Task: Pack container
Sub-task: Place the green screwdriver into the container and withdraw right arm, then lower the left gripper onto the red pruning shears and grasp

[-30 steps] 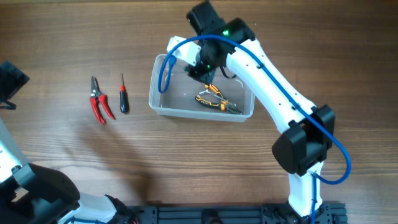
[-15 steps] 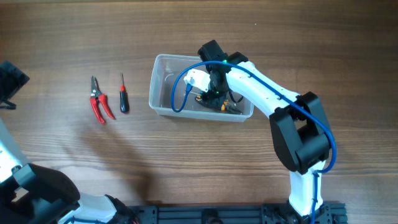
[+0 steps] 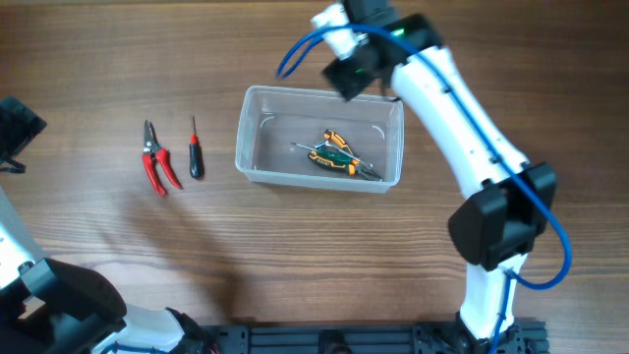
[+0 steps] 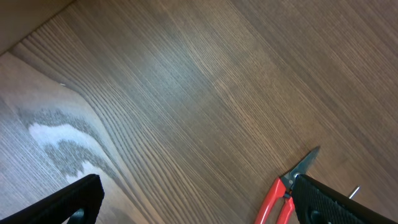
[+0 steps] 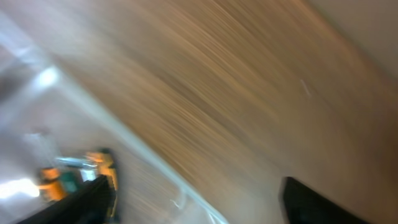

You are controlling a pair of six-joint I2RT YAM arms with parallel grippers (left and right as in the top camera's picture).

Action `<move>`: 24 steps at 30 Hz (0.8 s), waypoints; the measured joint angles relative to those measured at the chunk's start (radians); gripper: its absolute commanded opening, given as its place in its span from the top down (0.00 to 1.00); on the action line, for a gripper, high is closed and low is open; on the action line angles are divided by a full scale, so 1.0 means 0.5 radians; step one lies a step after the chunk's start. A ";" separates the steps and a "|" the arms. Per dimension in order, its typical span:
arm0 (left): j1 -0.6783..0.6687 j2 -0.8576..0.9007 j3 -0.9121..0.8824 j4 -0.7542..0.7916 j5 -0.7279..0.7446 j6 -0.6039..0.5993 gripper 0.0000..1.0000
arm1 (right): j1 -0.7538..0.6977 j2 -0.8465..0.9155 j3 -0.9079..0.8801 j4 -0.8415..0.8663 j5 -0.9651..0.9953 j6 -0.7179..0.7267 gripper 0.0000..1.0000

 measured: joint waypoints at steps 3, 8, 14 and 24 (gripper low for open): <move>0.000 0.000 0.000 0.000 0.001 0.000 0.00 | -0.343 0.000 0.000 -0.123 0.036 0.285 0.00; 0.000 0.000 0.000 0.000 0.001 -0.001 0.00 | -1.032 0.000 0.000 -0.203 -0.025 0.553 0.00; 0.000 0.000 0.000 0.000 0.000 -0.001 0.00 | -1.311 0.000 0.000 -0.253 -0.040 0.532 0.00; 0.000 0.000 0.000 0.001 0.000 -0.001 0.00 | -1.298 0.000 0.000 -0.251 -0.056 0.503 0.00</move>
